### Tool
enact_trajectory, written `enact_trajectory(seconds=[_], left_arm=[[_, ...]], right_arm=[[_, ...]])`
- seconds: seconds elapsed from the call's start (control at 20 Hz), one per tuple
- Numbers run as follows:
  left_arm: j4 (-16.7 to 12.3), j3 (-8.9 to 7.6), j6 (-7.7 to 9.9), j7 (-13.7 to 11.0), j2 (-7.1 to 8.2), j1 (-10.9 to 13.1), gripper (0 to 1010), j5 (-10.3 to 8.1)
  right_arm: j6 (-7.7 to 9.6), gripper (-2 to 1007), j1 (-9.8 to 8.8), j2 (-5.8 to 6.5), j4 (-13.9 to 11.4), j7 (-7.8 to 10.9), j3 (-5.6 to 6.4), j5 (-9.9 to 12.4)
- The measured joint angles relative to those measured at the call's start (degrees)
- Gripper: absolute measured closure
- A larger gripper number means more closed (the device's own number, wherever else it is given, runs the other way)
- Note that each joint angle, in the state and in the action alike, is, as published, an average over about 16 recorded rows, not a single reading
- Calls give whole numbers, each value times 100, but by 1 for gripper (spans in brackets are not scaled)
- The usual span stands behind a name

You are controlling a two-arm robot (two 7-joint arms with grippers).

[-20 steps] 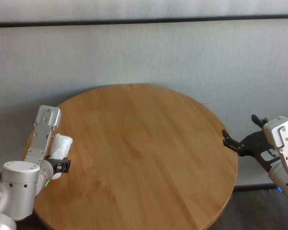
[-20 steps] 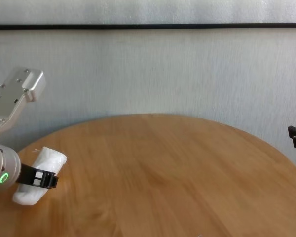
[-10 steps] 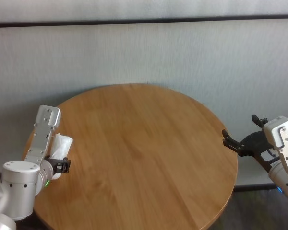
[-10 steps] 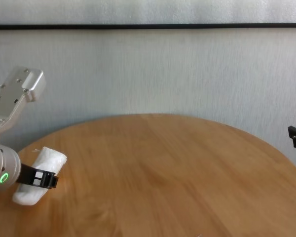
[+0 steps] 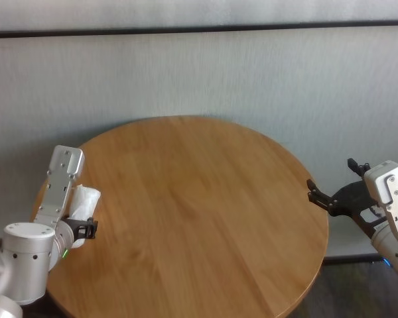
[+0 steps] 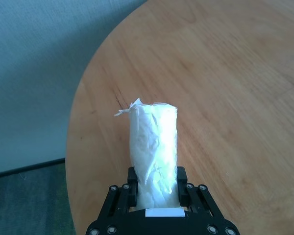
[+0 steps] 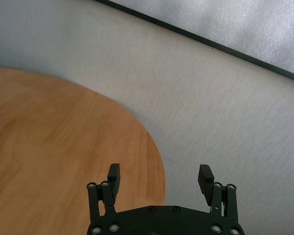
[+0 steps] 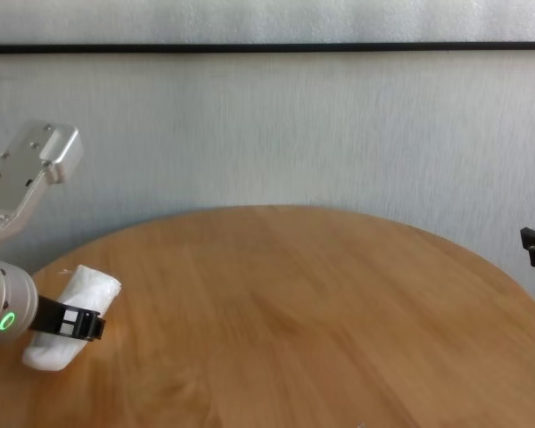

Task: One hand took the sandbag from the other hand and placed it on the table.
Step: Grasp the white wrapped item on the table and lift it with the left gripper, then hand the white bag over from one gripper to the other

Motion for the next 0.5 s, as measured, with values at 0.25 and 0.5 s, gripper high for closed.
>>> enact_trajectory(seconds=[0.25, 0.5], left_arm=[[-1, 0, 0, 0, 0, 0, 526, 0], [-16, -14, -29, 5, 3, 15, 525, 12]], right_arm=[[0, 0, 0, 0, 0, 0, 0, 0], [0, 0, 0, 0, 0, 0, 0, 0]])
